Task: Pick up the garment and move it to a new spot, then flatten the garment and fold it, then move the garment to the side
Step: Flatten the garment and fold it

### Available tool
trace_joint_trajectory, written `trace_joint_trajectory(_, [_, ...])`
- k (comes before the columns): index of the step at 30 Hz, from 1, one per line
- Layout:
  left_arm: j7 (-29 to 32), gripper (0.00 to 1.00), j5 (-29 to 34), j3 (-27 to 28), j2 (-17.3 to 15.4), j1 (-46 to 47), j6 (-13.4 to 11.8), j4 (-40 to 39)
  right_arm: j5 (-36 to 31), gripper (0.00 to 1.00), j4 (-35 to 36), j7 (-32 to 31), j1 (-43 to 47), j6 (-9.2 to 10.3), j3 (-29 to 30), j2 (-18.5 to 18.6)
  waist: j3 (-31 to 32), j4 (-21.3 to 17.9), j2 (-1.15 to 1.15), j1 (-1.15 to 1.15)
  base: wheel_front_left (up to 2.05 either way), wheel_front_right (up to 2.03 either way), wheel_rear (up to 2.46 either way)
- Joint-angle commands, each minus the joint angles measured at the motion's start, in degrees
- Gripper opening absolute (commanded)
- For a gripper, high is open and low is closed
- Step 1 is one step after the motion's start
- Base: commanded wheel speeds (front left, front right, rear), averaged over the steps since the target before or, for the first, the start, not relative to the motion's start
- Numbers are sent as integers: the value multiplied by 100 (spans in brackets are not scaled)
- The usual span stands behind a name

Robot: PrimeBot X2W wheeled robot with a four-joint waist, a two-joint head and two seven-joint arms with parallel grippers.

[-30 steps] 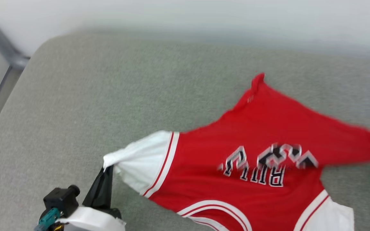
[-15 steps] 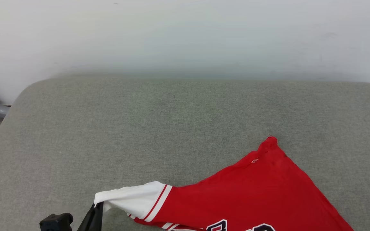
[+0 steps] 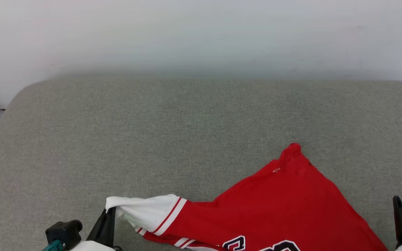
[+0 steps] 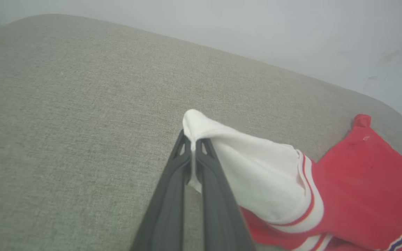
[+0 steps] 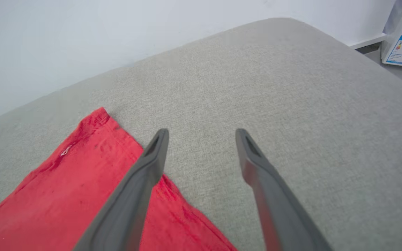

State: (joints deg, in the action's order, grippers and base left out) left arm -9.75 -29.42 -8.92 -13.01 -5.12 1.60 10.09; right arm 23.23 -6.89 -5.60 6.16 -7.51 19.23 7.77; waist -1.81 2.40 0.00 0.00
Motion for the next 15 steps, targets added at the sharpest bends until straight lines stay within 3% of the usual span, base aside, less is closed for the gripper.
trace_joint_trajectory(1, [-25,0,10,1,8,94,32,-27,33,100,-51,64,-96,4,-53,56,-109,52,0,0,0,0,0])
trace_joint_trajectory(3, [-68,0,27,-35,31,226,39,-25,66,100,-216,133,-414,4,-243,232,-260,107,0,0,0,0,0])
trace_joint_trajectory(6, [-119,0,54,-89,77,442,79,-47,120,100,-477,-236,-968,4,-668,596,-529,210,0,0,0,0,0])
trace_joint_trajectory(15, [-269,0,136,-270,211,1024,181,-153,586,100,-589,-2864,-2638,4,-2293,1751,-1174,544,0,0,0,0,0])
